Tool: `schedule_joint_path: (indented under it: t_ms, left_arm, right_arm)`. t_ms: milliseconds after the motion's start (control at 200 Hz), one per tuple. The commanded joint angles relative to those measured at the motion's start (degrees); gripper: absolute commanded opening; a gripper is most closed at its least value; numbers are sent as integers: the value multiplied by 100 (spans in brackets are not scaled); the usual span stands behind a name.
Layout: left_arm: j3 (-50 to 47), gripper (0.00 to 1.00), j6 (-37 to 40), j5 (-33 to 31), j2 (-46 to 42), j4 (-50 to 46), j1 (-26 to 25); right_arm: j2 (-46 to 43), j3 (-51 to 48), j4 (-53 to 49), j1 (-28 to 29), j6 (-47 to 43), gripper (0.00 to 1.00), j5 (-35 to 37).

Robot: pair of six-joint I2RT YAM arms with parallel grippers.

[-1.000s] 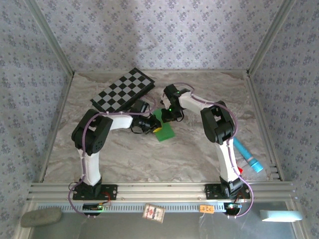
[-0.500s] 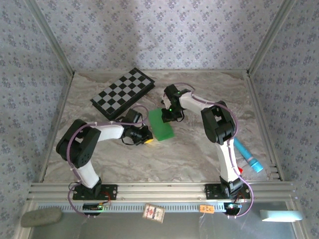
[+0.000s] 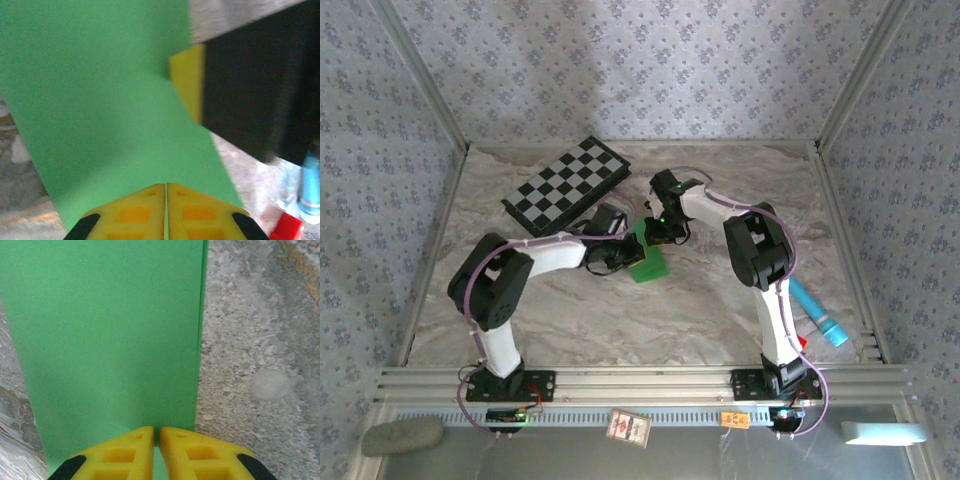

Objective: Fold a paper plane with a square sheet of paper (pick it up from the middle)
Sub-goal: First fold the square sheet of paper in half at the center of the table.

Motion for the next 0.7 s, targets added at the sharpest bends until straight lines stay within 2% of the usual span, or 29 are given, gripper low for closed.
schedule_joint_path:
  t_ms: [0, 160, 465, 695]
  left_arm:
    - [135, 8, 23, -64, 236, -118, -7]
    - [-224, 8, 8, 188, 301, 81, -8]
    - [-1227, 7, 396, 192, -295, -506, -8]
    - [-373, 7, 591, 165, -745, -655, 1]
  right_arm:
    - [415, -282, -298, -99, 167, 17, 506]
    - [426, -309, -328, -102, 286, 18, 544]
    - [413, -334, -491, -142, 810, 17, 637]
    - [359, -425, -428, -157, 1025, 18, 634]
